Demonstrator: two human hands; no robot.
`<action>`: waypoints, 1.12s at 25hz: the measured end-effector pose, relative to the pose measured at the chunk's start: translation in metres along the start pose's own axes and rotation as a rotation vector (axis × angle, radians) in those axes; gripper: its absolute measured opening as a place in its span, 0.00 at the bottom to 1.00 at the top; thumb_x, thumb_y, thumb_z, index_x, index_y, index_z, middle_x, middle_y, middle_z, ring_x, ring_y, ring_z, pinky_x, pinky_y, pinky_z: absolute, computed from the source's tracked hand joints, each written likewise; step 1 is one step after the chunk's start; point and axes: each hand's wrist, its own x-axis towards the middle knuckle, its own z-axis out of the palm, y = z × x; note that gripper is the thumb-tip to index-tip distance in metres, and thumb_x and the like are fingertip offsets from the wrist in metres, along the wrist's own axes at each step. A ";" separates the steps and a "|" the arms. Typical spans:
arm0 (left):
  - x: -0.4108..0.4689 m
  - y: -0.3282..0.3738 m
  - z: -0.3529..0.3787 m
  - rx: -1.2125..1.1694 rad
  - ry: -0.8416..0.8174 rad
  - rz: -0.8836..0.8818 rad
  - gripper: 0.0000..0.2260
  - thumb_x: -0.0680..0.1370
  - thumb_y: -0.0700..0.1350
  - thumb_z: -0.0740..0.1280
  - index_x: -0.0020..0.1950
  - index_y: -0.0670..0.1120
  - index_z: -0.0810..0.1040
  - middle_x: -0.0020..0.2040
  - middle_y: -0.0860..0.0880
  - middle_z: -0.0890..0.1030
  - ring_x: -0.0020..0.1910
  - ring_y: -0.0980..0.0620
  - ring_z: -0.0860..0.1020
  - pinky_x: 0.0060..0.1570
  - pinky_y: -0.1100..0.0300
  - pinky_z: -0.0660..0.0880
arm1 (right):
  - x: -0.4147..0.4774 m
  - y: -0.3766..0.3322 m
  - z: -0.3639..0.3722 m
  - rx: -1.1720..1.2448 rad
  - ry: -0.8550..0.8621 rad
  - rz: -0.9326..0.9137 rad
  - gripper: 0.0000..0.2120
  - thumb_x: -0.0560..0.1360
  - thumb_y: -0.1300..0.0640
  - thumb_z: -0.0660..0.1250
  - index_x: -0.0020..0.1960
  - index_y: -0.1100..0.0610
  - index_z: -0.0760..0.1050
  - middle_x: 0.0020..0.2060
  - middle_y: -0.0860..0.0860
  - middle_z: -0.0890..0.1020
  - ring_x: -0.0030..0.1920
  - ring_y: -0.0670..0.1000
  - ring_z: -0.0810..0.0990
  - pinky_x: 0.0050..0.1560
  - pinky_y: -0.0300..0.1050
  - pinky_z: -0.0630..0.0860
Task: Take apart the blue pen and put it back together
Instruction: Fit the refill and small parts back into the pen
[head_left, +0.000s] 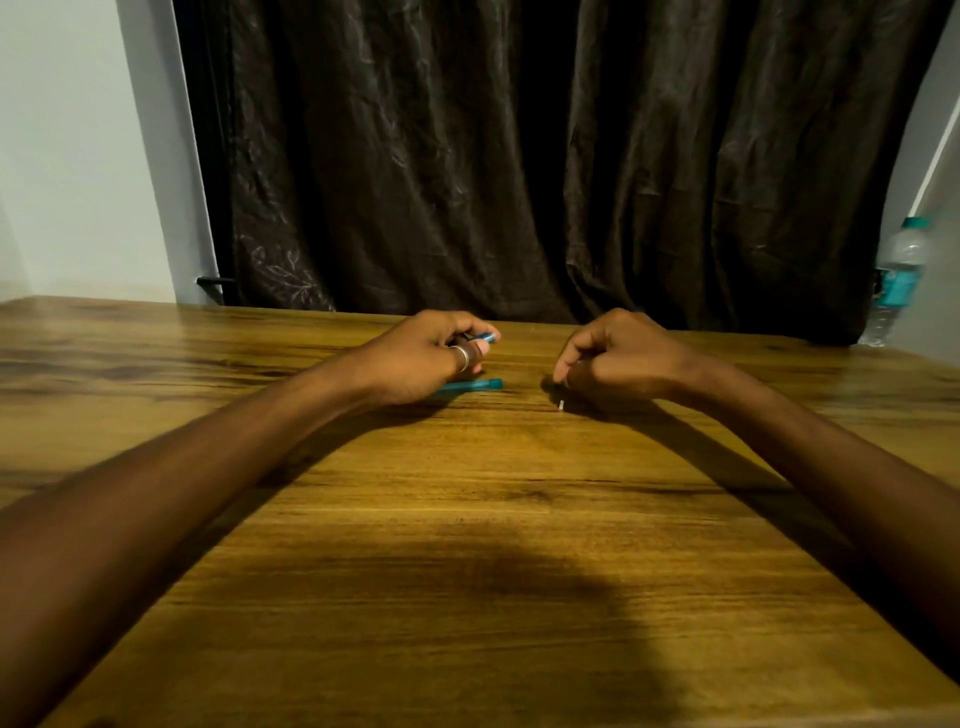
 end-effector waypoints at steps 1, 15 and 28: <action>0.000 0.001 0.000 0.002 0.001 0.002 0.14 0.82 0.46 0.64 0.67 0.52 0.78 0.53 0.55 0.81 0.57 0.57 0.79 0.64 0.57 0.73 | 0.000 0.001 -0.001 0.007 -0.030 0.005 0.07 0.71 0.60 0.71 0.43 0.50 0.87 0.40 0.43 0.88 0.45 0.40 0.84 0.44 0.35 0.77; -0.011 0.016 0.005 -0.099 -0.084 -0.028 0.12 0.82 0.42 0.65 0.64 0.47 0.80 0.41 0.51 0.80 0.33 0.62 0.76 0.29 0.68 0.71 | 0.001 -0.010 0.011 0.674 0.070 0.035 0.08 0.72 0.72 0.71 0.48 0.61 0.81 0.38 0.57 0.85 0.34 0.47 0.82 0.32 0.35 0.76; -0.011 0.017 0.008 -0.279 -0.096 -0.087 0.08 0.81 0.41 0.66 0.57 0.52 0.80 0.44 0.43 0.82 0.35 0.55 0.79 0.32 0.62 0.77 | 0.000 -0.015 0.020 0.879 0.039 -0.006 0.09 0.73 0.70 0.72 0.49 0.59 0.79 0.38 0.53 0.85 0.38 0.46 0.85 0.35 0.38 0.79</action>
